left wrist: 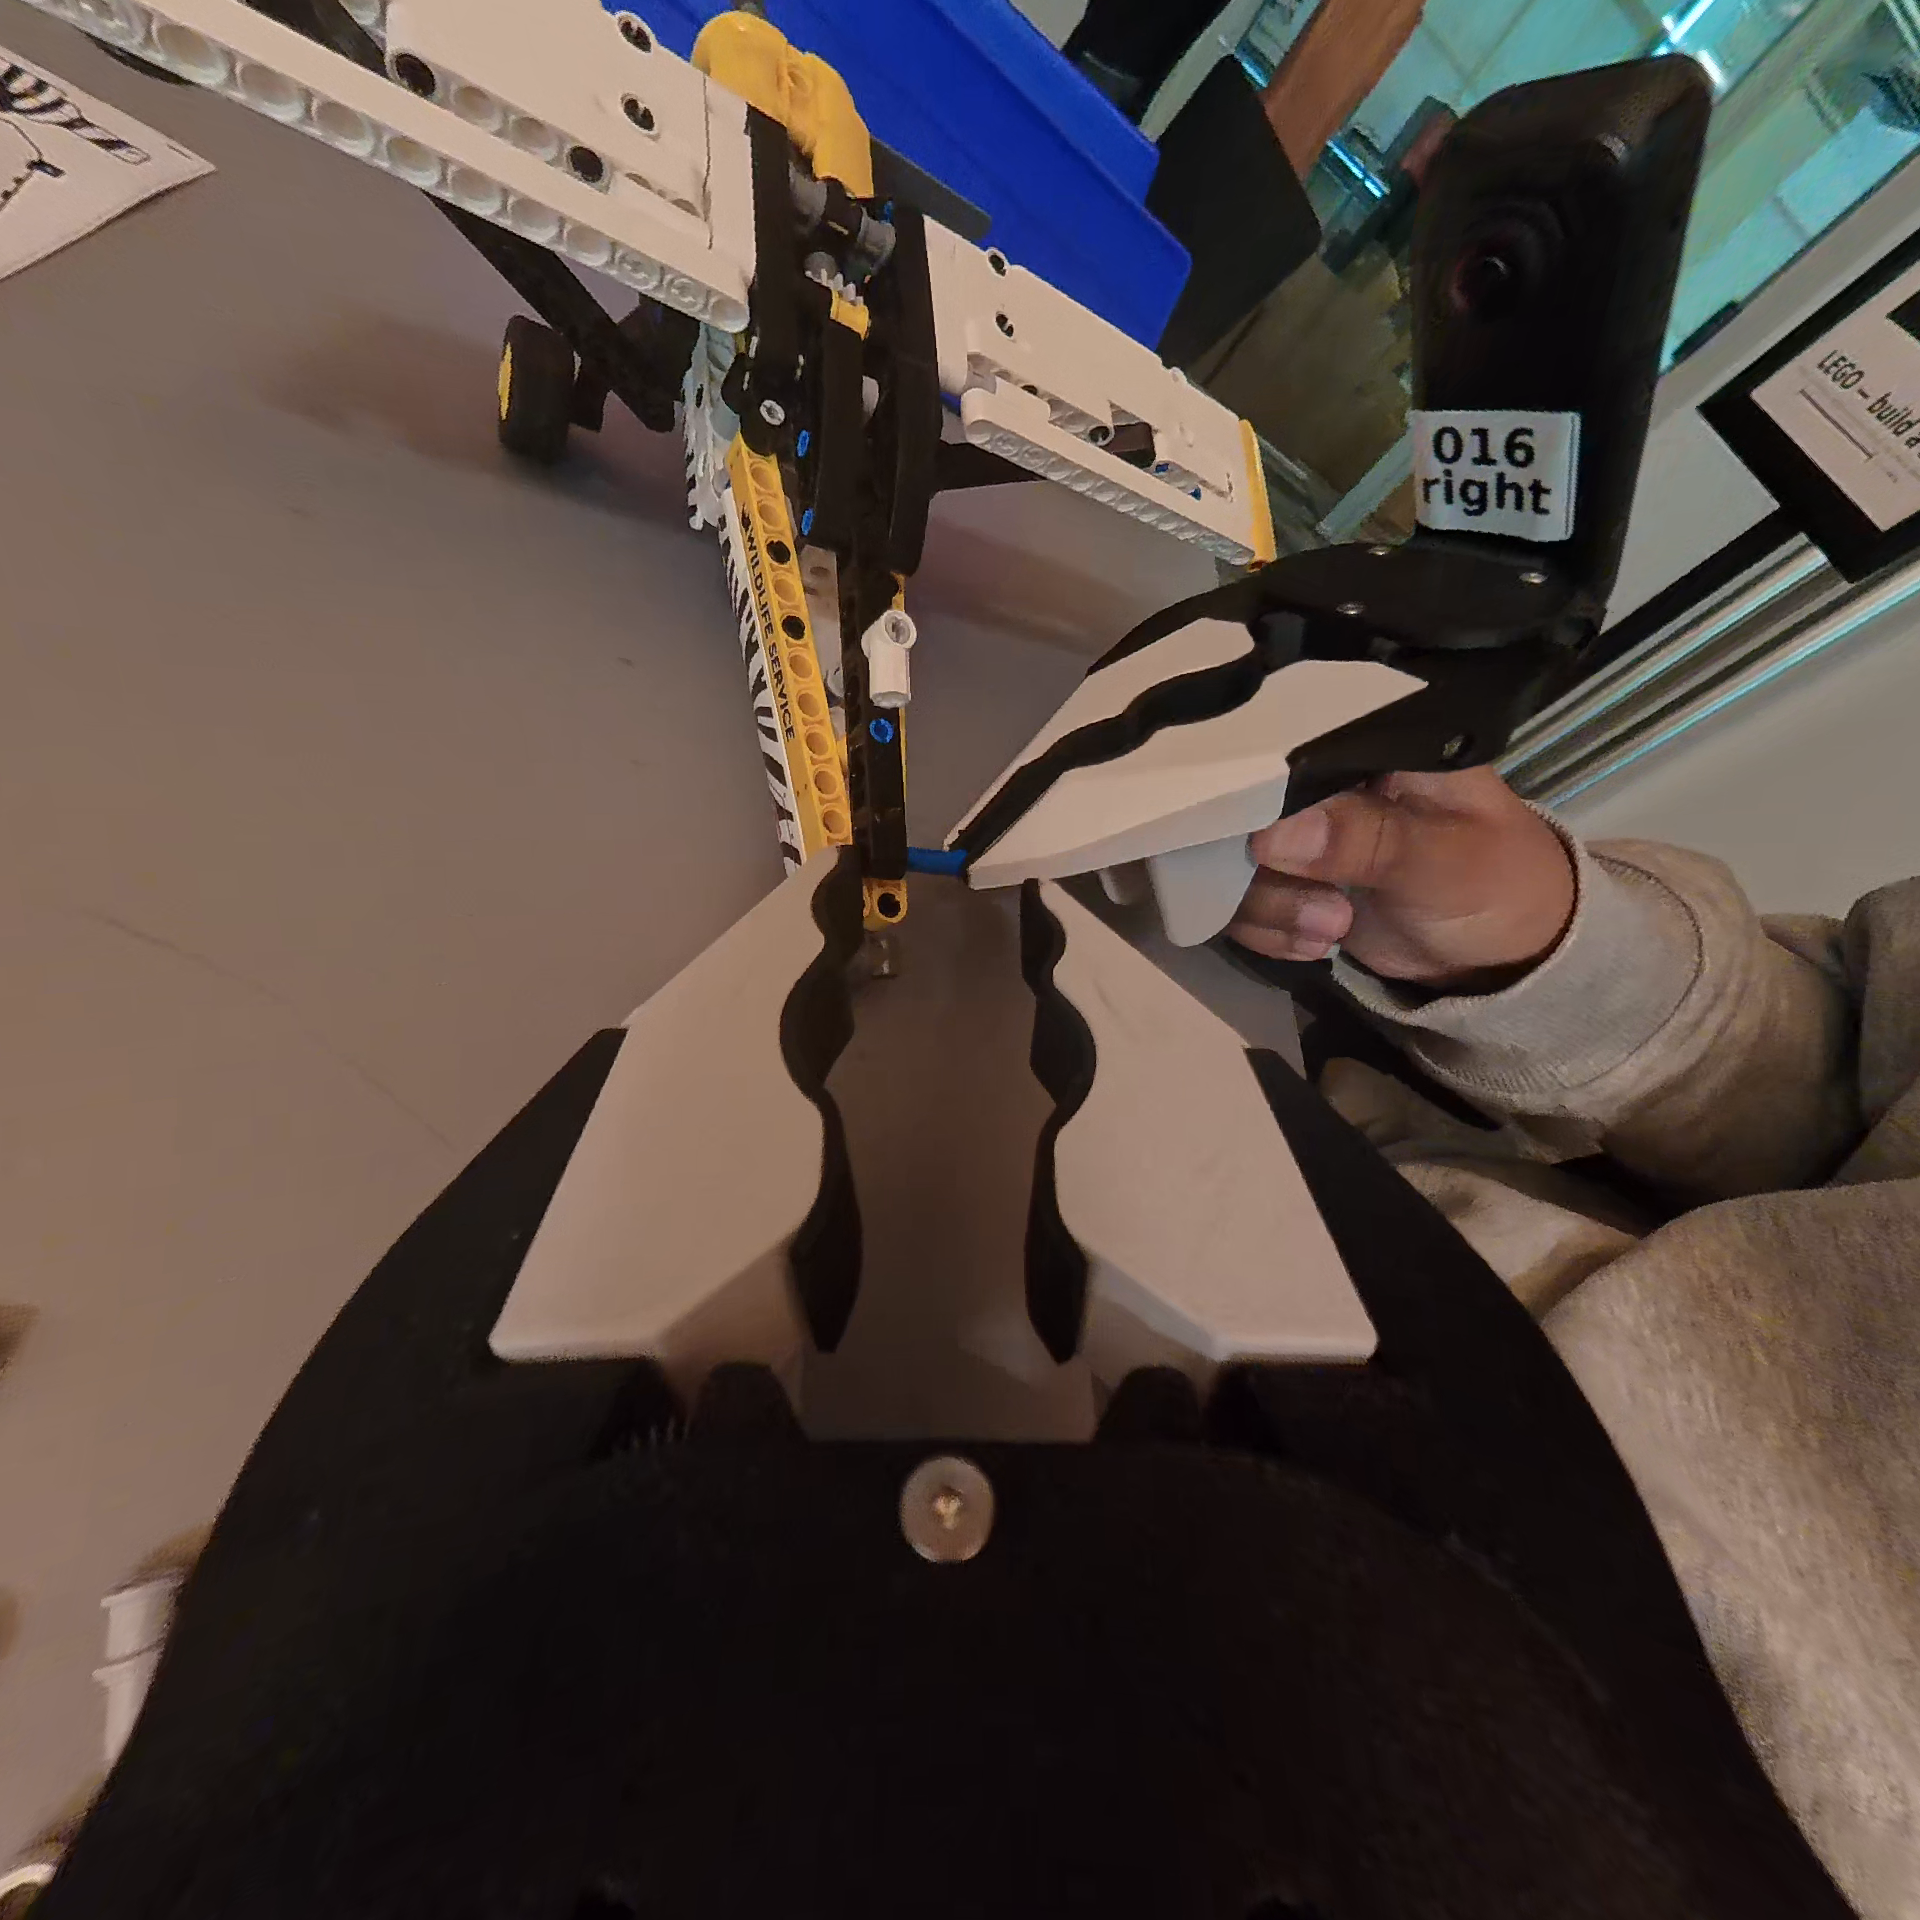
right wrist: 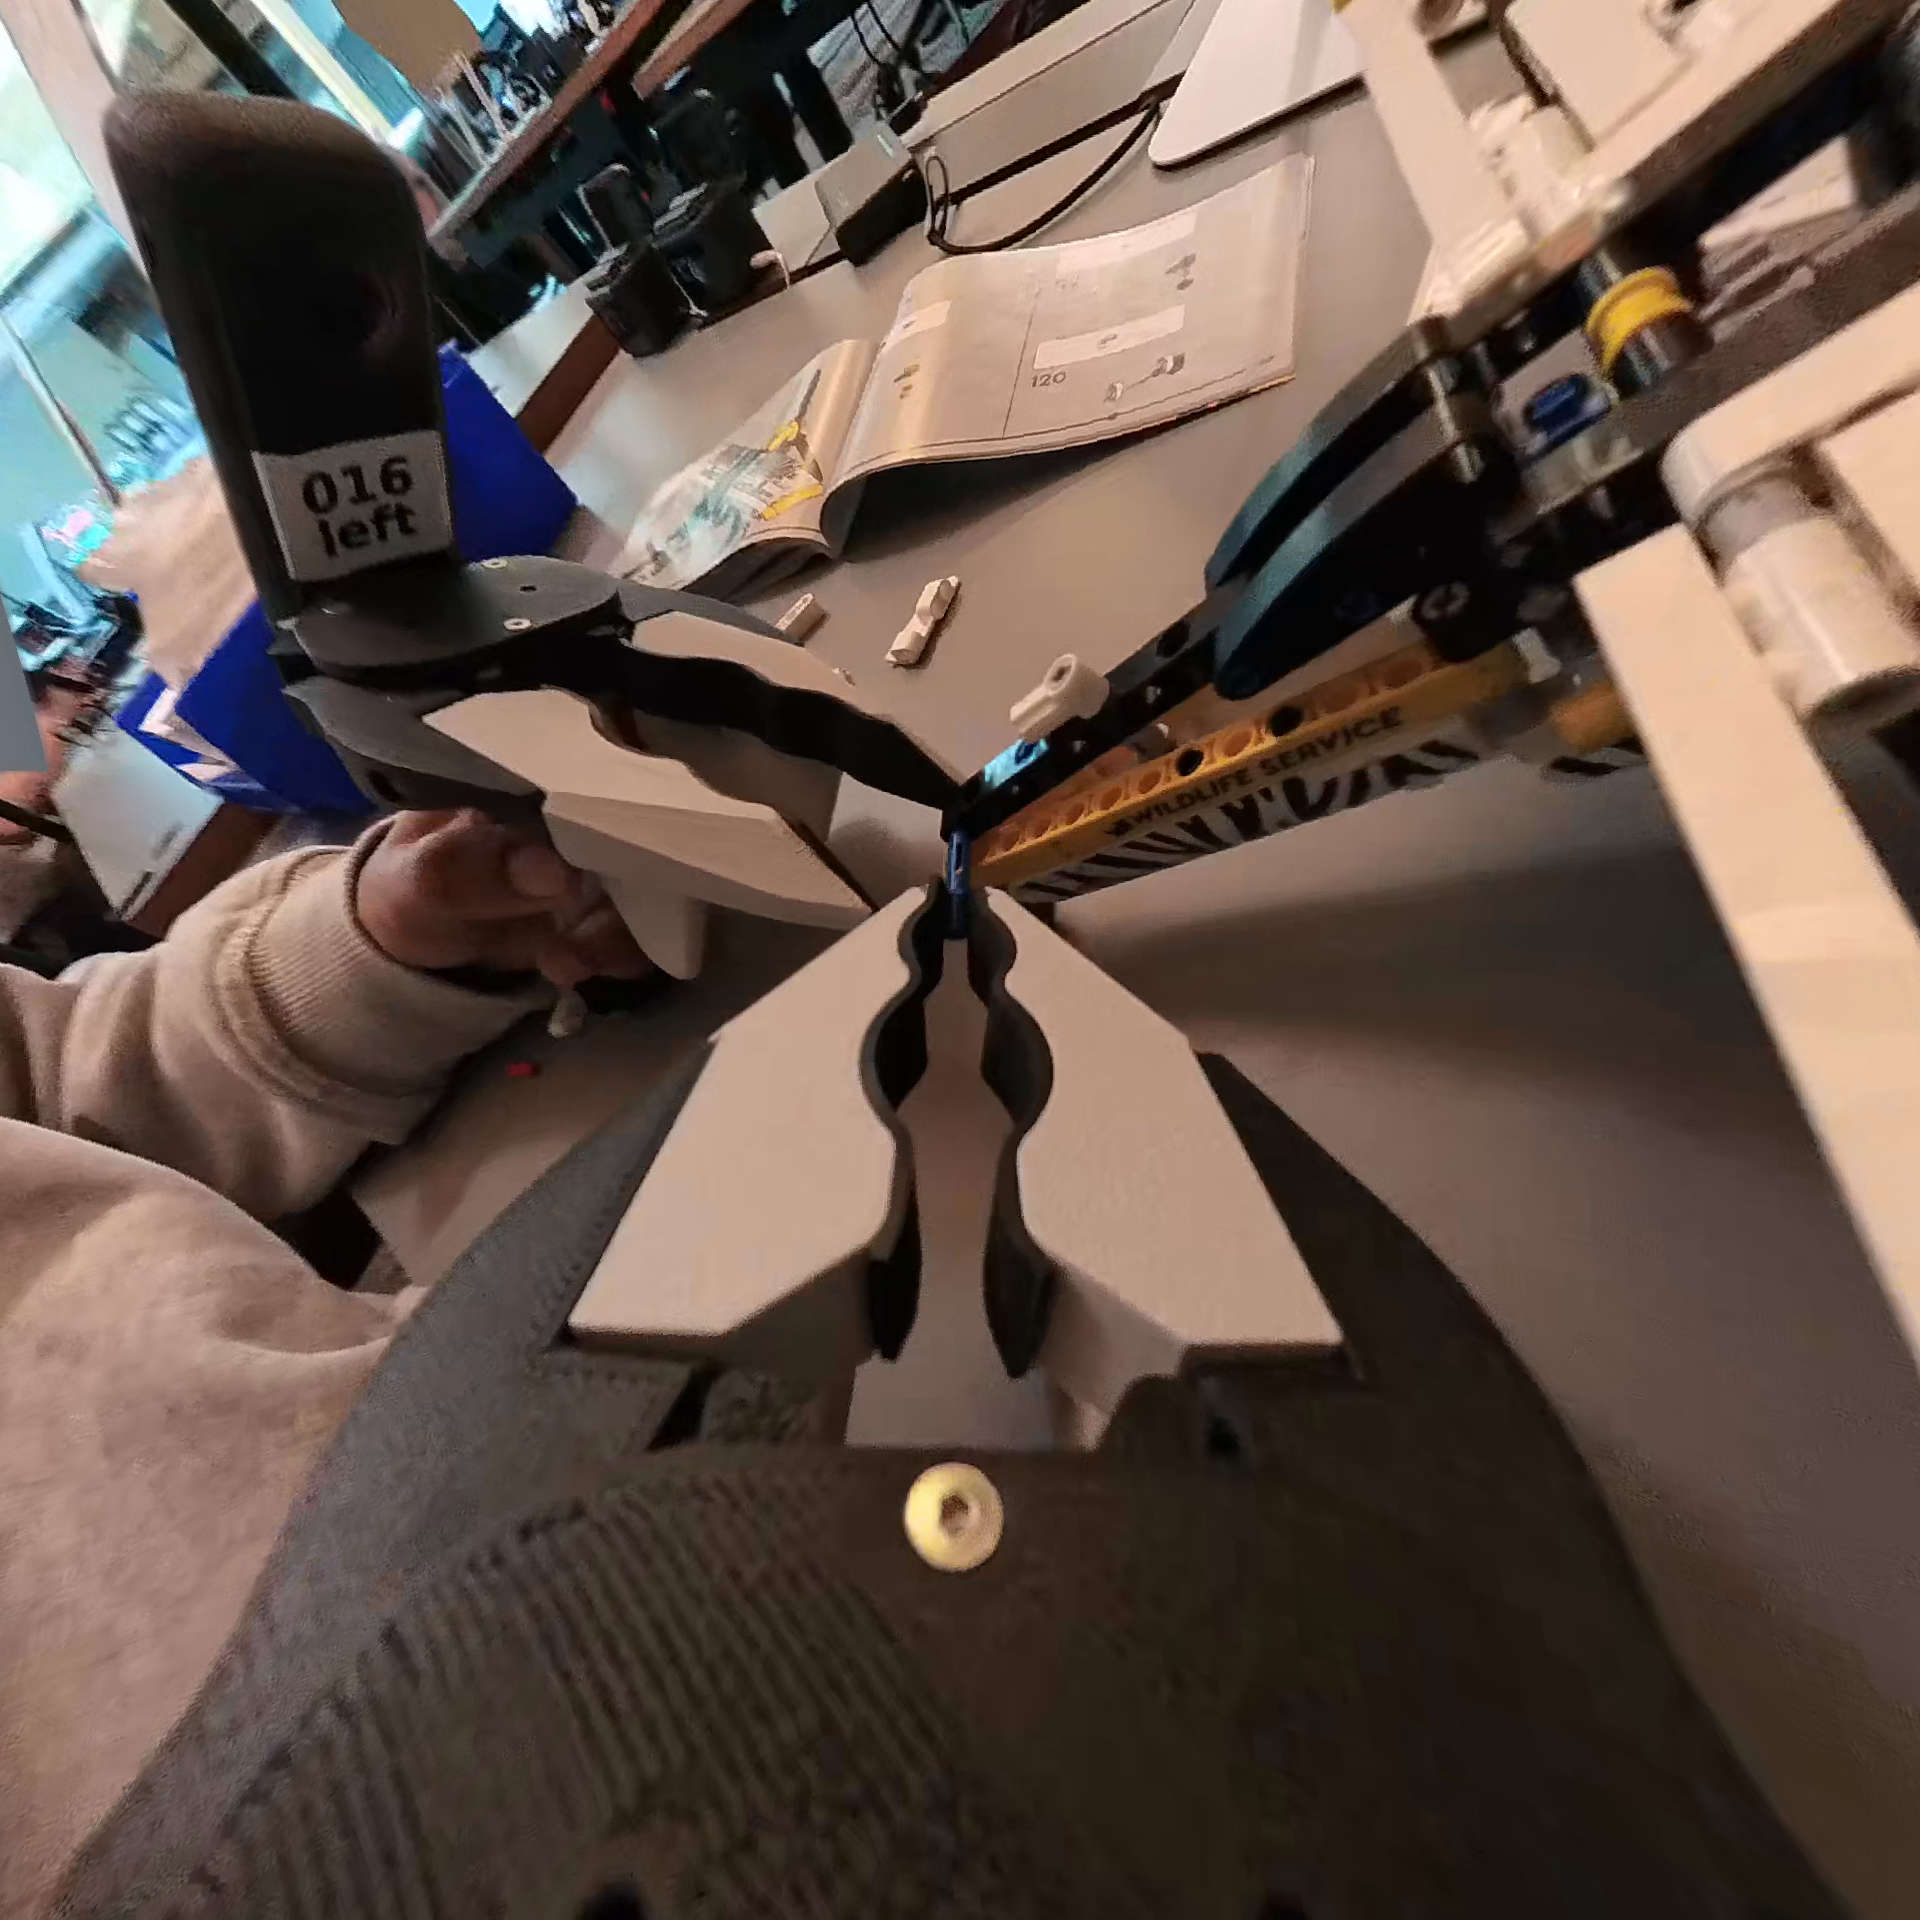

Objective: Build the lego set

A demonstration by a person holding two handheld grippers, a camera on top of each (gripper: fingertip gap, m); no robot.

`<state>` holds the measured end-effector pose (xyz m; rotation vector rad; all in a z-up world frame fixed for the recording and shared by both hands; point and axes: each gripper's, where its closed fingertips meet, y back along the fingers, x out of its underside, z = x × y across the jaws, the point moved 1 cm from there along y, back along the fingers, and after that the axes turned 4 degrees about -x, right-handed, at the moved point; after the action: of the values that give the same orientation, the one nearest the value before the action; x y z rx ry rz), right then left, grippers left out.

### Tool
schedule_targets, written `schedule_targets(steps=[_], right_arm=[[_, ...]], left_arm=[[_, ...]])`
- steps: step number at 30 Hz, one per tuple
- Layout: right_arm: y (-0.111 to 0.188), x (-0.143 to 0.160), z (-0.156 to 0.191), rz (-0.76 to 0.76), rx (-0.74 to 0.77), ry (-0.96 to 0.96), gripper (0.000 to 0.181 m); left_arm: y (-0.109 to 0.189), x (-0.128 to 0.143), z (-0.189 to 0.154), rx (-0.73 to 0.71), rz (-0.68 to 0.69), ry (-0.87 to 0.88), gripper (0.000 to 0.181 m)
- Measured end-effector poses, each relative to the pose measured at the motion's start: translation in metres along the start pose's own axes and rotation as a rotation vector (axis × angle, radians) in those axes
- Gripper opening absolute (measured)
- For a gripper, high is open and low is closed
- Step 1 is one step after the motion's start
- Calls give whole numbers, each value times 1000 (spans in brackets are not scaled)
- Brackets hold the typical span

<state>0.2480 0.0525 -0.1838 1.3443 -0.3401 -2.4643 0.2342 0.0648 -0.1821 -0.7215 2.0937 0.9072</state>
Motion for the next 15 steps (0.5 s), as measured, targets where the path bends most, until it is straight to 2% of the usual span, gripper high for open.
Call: schedule_targets(steps=[4, 8, 13, 15], right_arm=[[0, 0, -2, 24, -1, 30, 2], [-1, -1, -1, 47, 99, 243, 2], [-1, -2, 0, 102, 310, 599, 3], [-1, -2, 0, 108, 335, 628, 3]], left_arm=[[-1, 0, 1, -2, 6, 3, 30], [-1, 0, 3, -18, 3, 1, 30], [-2, -1, 3, -27, -1, -2, 30], [-2, -1, 4, -28, -3, 2, 29]])
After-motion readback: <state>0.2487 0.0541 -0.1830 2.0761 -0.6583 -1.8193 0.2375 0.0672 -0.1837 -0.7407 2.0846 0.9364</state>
